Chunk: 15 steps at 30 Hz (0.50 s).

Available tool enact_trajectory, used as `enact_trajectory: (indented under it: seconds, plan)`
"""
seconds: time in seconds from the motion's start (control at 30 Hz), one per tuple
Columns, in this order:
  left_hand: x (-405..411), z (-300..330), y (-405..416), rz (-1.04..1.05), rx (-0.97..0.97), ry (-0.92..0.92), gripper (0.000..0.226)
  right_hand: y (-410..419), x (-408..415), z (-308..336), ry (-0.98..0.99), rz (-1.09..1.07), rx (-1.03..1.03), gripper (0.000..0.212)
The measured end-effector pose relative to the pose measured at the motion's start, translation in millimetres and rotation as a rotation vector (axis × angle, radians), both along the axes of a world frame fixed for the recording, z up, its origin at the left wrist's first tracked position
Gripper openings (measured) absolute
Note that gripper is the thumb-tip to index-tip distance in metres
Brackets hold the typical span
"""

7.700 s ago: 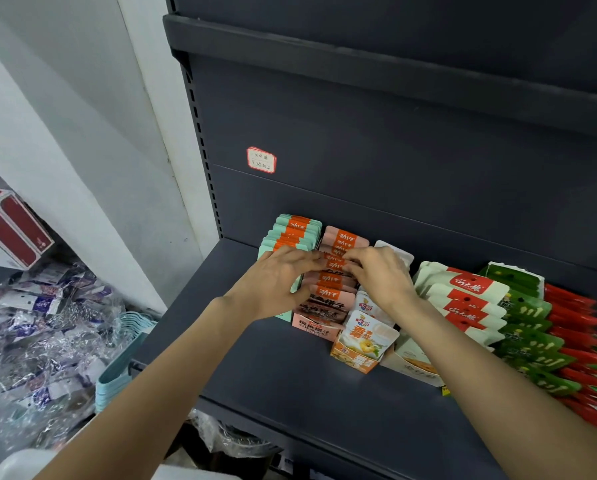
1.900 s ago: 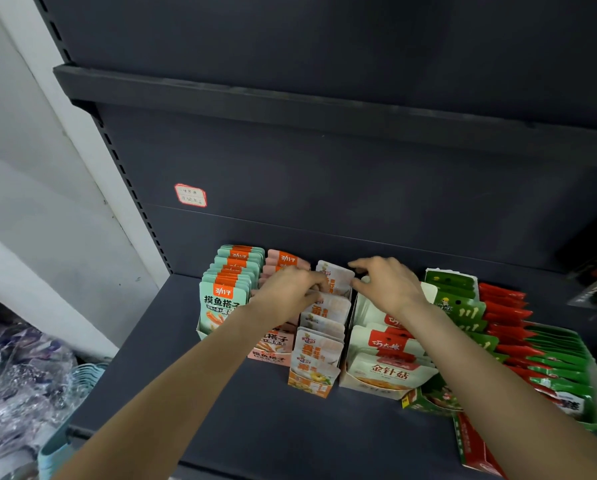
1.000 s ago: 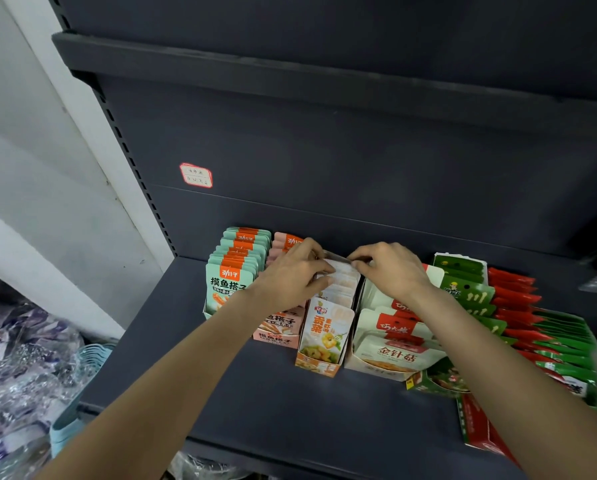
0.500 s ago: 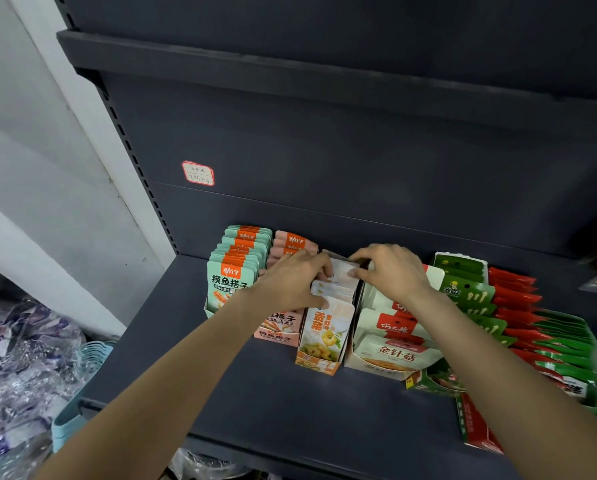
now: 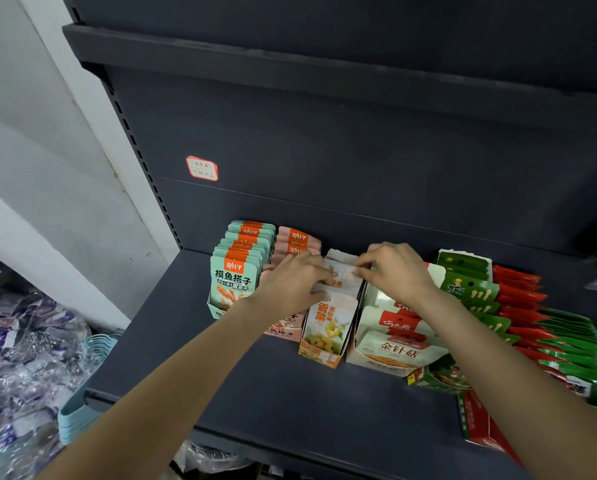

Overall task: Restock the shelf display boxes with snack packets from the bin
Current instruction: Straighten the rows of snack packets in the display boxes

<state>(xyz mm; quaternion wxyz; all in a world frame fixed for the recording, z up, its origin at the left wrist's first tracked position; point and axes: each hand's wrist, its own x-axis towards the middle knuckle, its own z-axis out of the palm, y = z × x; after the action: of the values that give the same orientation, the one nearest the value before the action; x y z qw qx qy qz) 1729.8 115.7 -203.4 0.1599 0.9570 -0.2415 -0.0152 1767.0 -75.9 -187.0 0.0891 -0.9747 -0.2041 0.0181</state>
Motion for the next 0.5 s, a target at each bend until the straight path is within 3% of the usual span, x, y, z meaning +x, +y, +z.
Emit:
enact_trajectory:
  seconds: [0.2,0.37,0.5]
  plan:
    - [5,6,-4,-0.024,0.094,0.085,0.047,3,4,2,0.036,-0.011,-0.080,0.029]
    - [5,10,-10,-0.030,0.159,0.041,0.030,5,2,-5,-0.025,-0.008,-0.091,0.028]
    - [4,7,-12,0.015,0.067,-0.067,0.026,3,3,-8,-0.030,0.002,-0.082,0.029]
